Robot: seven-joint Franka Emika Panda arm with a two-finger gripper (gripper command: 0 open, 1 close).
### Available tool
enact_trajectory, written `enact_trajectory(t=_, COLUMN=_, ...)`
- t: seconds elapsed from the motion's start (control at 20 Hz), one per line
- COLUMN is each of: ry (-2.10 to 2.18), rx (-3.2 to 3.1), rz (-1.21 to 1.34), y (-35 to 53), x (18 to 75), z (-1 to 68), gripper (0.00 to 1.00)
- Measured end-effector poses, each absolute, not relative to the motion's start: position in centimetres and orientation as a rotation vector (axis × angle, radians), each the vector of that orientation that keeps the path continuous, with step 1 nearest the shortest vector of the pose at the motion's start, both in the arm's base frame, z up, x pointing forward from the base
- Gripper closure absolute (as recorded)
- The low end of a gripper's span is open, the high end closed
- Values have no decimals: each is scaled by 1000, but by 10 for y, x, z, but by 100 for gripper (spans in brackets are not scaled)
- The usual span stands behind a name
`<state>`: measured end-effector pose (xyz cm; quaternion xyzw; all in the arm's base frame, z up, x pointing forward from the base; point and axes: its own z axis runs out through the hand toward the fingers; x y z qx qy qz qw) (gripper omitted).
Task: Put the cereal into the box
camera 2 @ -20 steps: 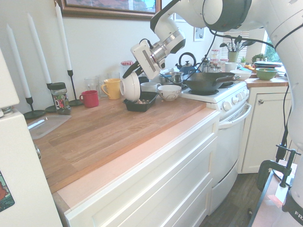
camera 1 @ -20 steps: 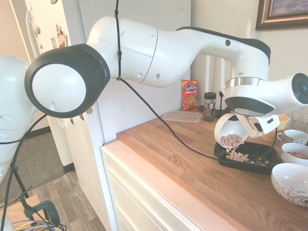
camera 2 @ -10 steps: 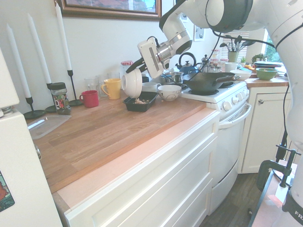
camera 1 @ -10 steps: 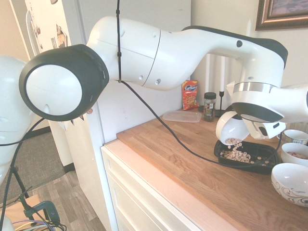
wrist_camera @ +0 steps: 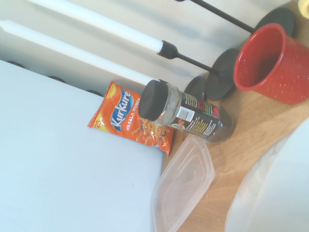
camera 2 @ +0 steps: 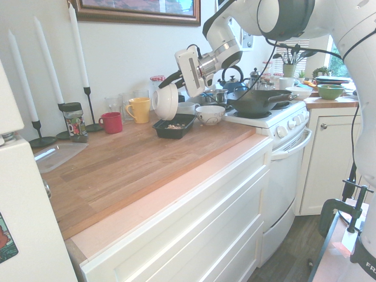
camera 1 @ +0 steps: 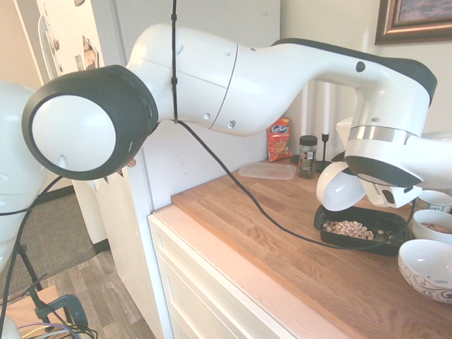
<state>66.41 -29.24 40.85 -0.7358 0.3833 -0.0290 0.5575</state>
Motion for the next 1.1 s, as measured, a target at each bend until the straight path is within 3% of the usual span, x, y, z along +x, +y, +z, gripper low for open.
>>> enact_trajectory(t=0.45, ry=918, rx=-1990, rz=-126, y=-258, x=678, z=436, gripper=100)
enact_trajectory(t=0.8, ry=948, rx=-2402, rz=-315, y=-113, x=711, z=497, gripper=100)
enact_trajectory(t=1.1, ry=939, rx=-2755, rz=-525, y=3, x=710, z=459, gripper=100)
